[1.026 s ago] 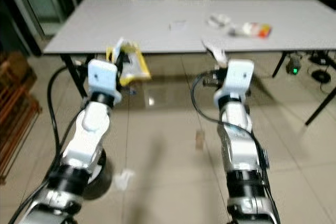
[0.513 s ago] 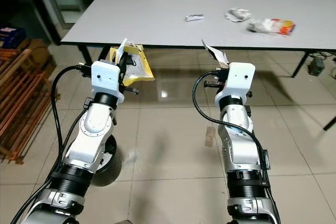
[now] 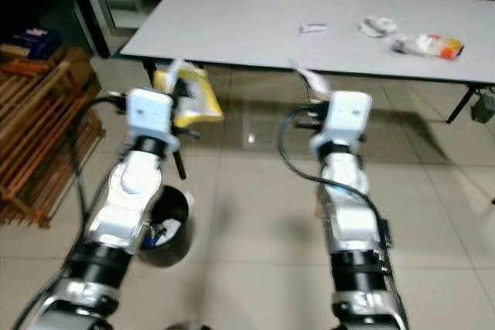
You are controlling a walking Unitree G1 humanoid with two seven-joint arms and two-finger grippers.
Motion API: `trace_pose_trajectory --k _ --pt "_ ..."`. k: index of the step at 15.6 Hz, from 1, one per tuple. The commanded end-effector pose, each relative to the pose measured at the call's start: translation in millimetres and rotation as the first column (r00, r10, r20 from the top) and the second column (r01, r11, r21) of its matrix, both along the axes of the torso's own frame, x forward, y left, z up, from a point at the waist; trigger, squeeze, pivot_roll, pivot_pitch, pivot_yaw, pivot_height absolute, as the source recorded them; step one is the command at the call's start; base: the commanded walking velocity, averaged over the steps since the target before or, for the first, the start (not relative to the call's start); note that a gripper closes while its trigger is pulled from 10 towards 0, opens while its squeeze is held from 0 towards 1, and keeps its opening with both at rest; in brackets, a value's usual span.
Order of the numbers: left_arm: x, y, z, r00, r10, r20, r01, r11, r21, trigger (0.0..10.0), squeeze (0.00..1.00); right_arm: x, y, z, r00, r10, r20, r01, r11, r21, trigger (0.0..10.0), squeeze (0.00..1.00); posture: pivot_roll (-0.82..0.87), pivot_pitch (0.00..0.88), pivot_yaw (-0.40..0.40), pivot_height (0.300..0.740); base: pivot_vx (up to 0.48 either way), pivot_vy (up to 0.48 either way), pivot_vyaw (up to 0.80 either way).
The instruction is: Picking trash to rubbish bin
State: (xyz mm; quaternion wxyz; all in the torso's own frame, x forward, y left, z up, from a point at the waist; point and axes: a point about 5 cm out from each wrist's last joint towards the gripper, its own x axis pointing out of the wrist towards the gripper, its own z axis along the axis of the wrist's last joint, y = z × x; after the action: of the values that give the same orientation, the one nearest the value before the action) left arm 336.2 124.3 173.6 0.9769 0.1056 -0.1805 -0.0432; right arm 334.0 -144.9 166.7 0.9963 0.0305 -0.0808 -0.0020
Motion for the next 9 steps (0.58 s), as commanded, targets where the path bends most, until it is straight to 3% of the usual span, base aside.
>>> trace_pose_trajectory --k 1,9 --pt "-1.0 -7.9 2.2 1.0 -0.029 0.004 0.029 1.0 -0.005 10.0 0.0 -0.1 -8.2 1.7 1.0 -0.02 -0.003 0.02 1.0 0.0 10.0 0.0 -0.03 0.023 -0.008 0.74 0.0 0.356 0.0" --pt "-1.1 -7.8 1.1 0.999 -0.032 -0.006 0.032 0.999 0.006 10.0 0.0 -0.2 -6.6 0.7 1.0 -0.016 -0.018 0.016 1.0 -0.001 10.0 0.0 -0.03 0.03 -0.006 0.74 0.0 0.356 0.0"
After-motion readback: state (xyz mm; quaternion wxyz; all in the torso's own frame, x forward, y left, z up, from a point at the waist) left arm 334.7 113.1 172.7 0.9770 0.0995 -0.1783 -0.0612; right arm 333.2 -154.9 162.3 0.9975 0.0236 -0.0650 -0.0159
